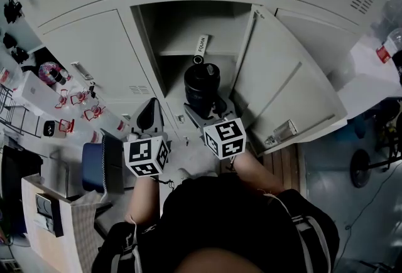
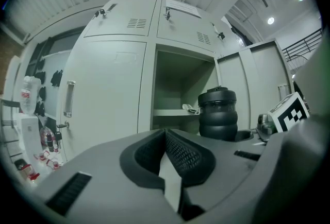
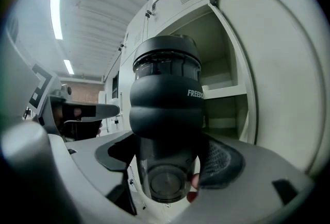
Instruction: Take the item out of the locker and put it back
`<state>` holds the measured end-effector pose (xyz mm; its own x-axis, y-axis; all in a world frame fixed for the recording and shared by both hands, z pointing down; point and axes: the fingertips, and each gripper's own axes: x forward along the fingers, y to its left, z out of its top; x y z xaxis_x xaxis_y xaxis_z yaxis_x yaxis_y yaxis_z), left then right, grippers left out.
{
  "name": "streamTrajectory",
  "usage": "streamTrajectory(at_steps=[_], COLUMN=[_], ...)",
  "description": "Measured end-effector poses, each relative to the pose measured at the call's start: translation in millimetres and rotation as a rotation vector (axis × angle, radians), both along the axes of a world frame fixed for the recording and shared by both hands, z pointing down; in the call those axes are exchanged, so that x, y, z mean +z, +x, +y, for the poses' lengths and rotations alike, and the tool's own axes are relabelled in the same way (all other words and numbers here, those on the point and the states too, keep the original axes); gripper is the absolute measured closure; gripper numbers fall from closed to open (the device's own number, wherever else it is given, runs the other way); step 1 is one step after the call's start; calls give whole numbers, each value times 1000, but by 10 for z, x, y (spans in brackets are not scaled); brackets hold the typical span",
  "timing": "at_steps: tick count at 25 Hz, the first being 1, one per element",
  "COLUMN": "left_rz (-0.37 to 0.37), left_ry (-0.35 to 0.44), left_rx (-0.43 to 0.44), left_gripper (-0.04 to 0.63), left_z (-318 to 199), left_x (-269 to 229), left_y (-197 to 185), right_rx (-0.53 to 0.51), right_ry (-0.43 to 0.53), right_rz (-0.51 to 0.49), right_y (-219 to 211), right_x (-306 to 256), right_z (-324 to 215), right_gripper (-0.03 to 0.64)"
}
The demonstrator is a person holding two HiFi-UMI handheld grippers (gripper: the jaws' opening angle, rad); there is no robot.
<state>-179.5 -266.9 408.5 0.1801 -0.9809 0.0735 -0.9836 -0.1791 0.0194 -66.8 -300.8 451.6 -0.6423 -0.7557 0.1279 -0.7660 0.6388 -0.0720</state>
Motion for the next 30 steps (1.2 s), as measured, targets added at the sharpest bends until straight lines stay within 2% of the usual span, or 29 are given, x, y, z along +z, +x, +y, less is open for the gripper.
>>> streamTrajectory(at_steps=[10,16,23,30], left_rz=[5,10,14,19], left_ry=[2,6,10,41], left_rx=[15,29,42,33], left_gripper=[583,583,583,583], left_z=[-18,-70,-143,-224], left_x=[0,-13,-27,-127], left_y=[42,74,52,-115], right_rx=[21,21,-46,-56], right_ry=[14,44,-9,-99], right_rz=[10,-28,-227,-396], right_y=[51,34,-117,-259], right_x=[-54,-366,-927,-1277], right_z=[-5,-100,-325,-694], right_gripper=[231,231,231,230])
